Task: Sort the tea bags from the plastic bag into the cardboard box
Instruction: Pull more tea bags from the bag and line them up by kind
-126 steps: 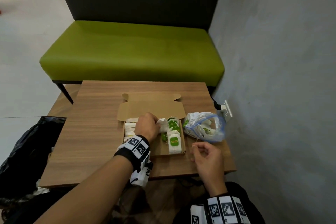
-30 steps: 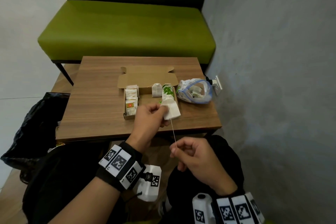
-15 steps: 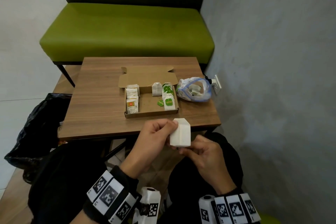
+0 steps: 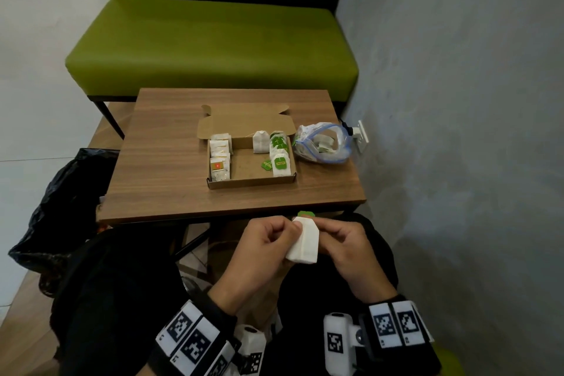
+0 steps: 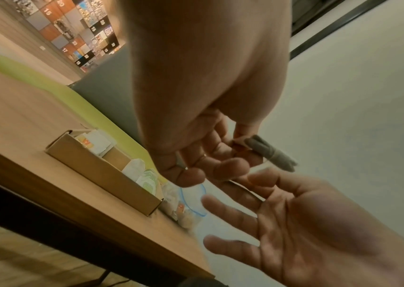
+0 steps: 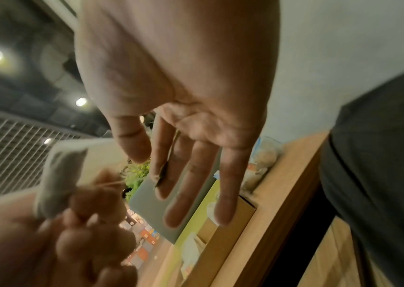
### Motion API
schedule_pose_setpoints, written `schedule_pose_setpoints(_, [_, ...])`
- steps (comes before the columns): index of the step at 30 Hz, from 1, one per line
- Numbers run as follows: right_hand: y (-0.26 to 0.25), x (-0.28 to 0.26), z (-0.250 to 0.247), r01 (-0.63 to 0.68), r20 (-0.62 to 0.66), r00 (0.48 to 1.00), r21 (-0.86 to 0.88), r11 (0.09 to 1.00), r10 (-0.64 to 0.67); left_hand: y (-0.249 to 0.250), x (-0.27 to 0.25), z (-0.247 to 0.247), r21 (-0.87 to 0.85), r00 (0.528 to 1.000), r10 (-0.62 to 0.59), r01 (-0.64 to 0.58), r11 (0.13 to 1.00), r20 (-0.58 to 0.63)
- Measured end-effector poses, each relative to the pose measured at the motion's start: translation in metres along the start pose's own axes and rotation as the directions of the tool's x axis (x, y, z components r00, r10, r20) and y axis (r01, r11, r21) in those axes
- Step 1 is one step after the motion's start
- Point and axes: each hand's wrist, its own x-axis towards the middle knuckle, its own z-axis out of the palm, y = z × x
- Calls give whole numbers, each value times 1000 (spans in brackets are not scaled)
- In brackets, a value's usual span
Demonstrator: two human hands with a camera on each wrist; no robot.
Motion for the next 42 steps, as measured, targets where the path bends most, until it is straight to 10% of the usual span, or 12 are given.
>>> schedule_pose_setpoints(13, [-6,20,19,75,-331,943,104,992,-36,-19,14,0,179,998,-36,45,983,-57])
schedule_pose_setpoints(29, [2,29,17,143,-84,985,-100,985,-151,-19,27,-14,-220,978,-207,210,953,34])
schedule_pose_setpoints(42, [2,52,18,63,-88,994,6,998,-62,-3,34,-35,17,999,20,-19,1000,-28])
